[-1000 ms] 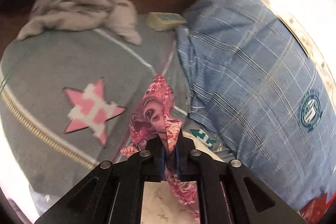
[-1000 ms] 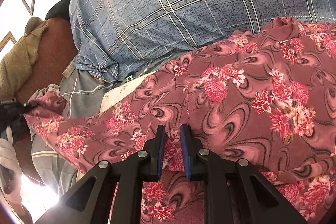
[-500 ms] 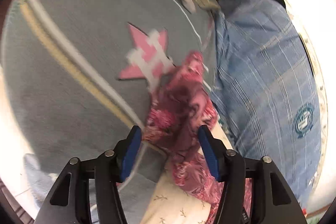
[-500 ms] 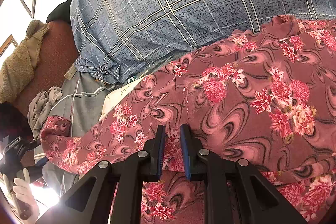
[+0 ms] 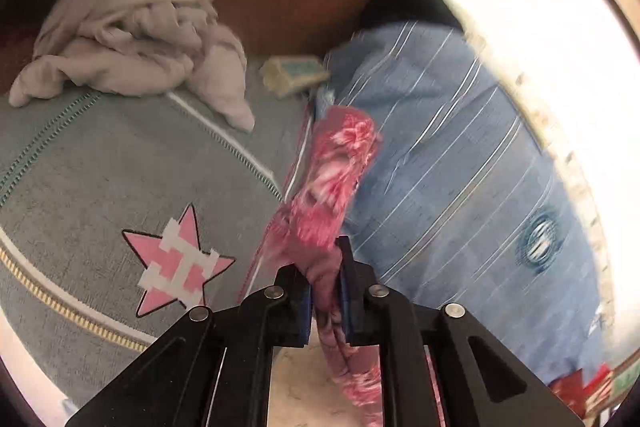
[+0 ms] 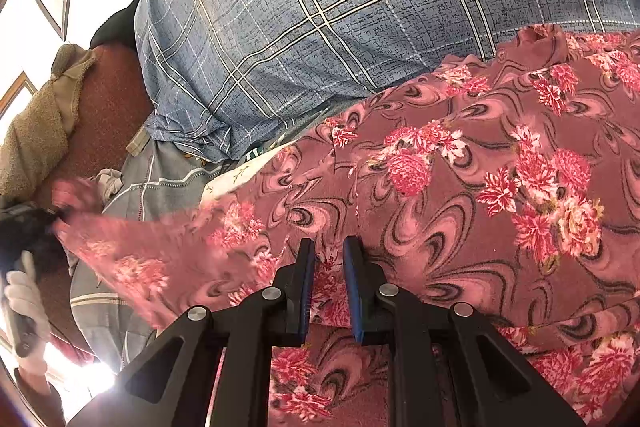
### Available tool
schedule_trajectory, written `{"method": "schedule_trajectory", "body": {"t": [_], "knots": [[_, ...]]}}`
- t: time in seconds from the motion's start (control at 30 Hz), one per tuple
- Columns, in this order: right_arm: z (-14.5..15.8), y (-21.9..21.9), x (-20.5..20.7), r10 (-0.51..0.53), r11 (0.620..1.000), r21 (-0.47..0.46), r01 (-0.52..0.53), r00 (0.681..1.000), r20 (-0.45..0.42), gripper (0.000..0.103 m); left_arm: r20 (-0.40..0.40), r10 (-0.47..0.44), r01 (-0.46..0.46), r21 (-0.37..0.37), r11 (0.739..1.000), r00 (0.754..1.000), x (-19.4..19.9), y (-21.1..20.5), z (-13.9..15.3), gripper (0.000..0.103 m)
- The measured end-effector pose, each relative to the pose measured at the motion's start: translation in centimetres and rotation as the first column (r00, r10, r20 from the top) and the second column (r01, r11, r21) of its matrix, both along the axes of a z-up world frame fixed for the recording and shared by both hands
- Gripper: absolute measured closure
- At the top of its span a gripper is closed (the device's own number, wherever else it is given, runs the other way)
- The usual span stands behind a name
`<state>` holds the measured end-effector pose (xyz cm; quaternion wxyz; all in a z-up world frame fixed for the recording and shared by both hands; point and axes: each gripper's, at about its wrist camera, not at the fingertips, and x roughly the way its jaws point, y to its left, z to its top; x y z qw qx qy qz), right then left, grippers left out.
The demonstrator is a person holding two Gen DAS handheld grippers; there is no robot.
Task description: Fold small clothes
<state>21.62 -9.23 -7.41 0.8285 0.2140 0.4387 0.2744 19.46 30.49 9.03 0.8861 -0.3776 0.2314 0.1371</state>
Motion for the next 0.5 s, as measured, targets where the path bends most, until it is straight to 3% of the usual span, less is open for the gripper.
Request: {"method": "schedule_trajectory", "body": {"t": [0.03, 0.1, 0.13, 0.17, 0.27, 0.3, 0.37, 0.43, 0.5], "knots": [[0.0, -0.1, 0.0, -0.001, 1.0, 0.003, 0.001, 1.0, -0.001, 0.086, -0.016, 0.014, -0.014, 0.003, 1.0, 1.0, -0.4, 0.1, -0.6, 0.087], [0.0, -0.1, 0.0, 0.0, 1.0, 0.004, 0.0, 1.0, -0.001, 0.086, -0.123, 0.052, -0.052, 0.003, 0.999, 0.991, -0.4, 0.6, -3.6, 0.079], [0.0, -0.1, 0.0, 0.0, 1.0, 0.004, 0.0, 1.0, -0.001, 0.086, -0.163, 0.058, -0.062, -0.021, 0.998, 0.985, -0.7, 0.8, -5.0, 0.078], [0.0, -0.1, 0.0, 0.0, 1.0, 0.004, 0.0, 1.0, -0.001, 0.086, -0.189, 0.037, -0.057, -0.102, 0.993, 0.981, -0.9, 1.4, -7.2, 0.078], [-0.1, -0.1, 0.0, 0.0, 1.0, 0.006, 0.0, 1.0, -0.003, 0.086, -0.181, 0.015, -0.067, -0.284, 0.957, 0.983, -1.5, 2.5, -10.1, 0.069], [0.0, -0.1, 0.0, 0.0, 1.0, 0.005, 0.0, 1.0, -0.003, 0.086, -0.158, 0.012, -0.06, -0.302, 0.951, 0.987, -1.6, 2.6, -10.4, 0.069], [0.0, -0.1, 0.1, 0.001, 1.0, 0.002, -0.001, 1.0, -0.005, 0.086, -0.159, 0.0, -0.044, -0.279, 0.959, 0.987, -1.1, 2.4, -10.0, 0.058], [0.0, 0.0, 0.2, 0.002, 1.0, -0.001, -0.002, 1.0, -0.011, 0.086, -0.192, 0.001, -0.048, -0.238, 0.97, 0.981, -0.2, 1.8, -9.3, 0.063], [0.2, 0.1, 0.5, 0.01, 1.0, -0.01, -0.01, 0.999, -0.033, 0.086, -0.19, -0.043, 0.004, -0.205, 0.979, 0.981, 0.6, 0.7, -8.4, 0.094]]}}
